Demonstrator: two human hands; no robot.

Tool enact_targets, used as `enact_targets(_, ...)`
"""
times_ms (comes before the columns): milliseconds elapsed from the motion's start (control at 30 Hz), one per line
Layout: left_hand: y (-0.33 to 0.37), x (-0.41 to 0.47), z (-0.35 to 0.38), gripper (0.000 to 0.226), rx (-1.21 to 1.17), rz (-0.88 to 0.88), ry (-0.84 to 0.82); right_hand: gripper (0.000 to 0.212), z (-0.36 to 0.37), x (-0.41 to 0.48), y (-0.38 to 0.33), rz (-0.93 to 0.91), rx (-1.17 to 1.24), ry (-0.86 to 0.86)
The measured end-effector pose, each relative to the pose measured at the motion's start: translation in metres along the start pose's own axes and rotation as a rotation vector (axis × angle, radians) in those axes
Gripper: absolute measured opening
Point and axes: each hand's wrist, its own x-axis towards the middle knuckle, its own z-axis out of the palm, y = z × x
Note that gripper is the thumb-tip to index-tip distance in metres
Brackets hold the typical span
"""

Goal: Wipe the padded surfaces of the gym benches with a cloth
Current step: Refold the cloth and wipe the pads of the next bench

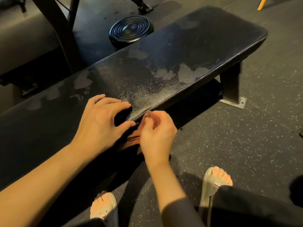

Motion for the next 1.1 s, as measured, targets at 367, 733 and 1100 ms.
enact_targets(367,0.000,0.002,-0.001,0.053,-0.028,-0.021,0.002,0.010,-0.009,0.037,0.015,0.193,-0.035,0.086)
enact_targets(733,-0.005,0.007,-0.010,0.055,-0.055,0.011,-0.066,0.012,-0.006,0.021,0.000,0.158,-0.027,0.067)
enact_targets(1100,-0.029,0.001,-0.024,0.061,-0.074,0.032,-0.099,0.003,0.012,-0.031,-0.011,0.125,-0.038,-0.002)
